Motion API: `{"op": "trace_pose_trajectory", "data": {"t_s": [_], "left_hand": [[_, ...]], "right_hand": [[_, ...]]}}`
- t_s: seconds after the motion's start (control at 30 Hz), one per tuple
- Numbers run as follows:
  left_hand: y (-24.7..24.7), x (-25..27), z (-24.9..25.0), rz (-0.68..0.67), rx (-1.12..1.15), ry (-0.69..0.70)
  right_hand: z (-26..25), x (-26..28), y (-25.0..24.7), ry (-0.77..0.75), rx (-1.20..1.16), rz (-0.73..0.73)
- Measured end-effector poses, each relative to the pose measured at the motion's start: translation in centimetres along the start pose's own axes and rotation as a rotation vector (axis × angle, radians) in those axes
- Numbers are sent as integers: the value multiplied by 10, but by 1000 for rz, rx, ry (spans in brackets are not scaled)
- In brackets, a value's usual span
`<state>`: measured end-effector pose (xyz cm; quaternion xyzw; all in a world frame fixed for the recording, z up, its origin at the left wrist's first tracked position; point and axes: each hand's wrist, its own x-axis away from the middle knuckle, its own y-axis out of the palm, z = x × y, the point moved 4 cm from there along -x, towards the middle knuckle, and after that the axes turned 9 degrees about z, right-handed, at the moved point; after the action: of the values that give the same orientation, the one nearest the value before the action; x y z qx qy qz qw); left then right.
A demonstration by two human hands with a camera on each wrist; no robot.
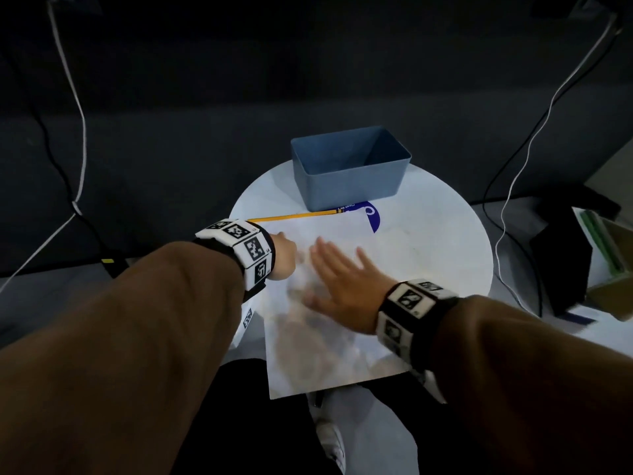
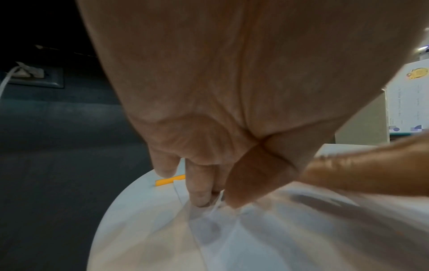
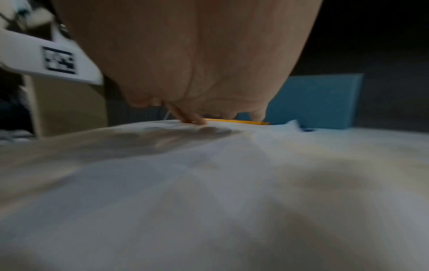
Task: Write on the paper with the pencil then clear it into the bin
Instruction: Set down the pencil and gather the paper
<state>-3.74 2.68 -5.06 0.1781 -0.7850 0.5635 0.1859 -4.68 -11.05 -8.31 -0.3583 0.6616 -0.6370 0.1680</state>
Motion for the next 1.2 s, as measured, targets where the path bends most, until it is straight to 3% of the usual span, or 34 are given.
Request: {"op": "trace_pose_trajectory", "data": {"t_s": [0.1,0.27,0.33,0.43,0.57,0.8,0.9,1.07,1.2], "left_hand": [[0,2,-1,-12,-1,-6],[-1,3,-5,-49,17,14],[0,2,-5,-49,-4,13],[-1,0,-2,-25,-30,28],[0,3,0,-50,-54,27],[-2,3,0,-88,-97,59],[-5,5,3,-88,-161,86],[-2,4,2,-44,-55,73],[5,-3,-6,-94,36,15]], "right_hand": [[-11,-11,14,-13,46,-35],[79,-12,-5,374,149,-46],[89,-11,-17,444,155,-62],[52,-28,-23,296,93,-30],[7,-51,-10,140,53,-104],[95,-26,-25,504,161,-71],[72,-29,-32,378,112,-34],[1,-62,-16,93,32,-60],[58,-57,-9,278,137,-46]]}}
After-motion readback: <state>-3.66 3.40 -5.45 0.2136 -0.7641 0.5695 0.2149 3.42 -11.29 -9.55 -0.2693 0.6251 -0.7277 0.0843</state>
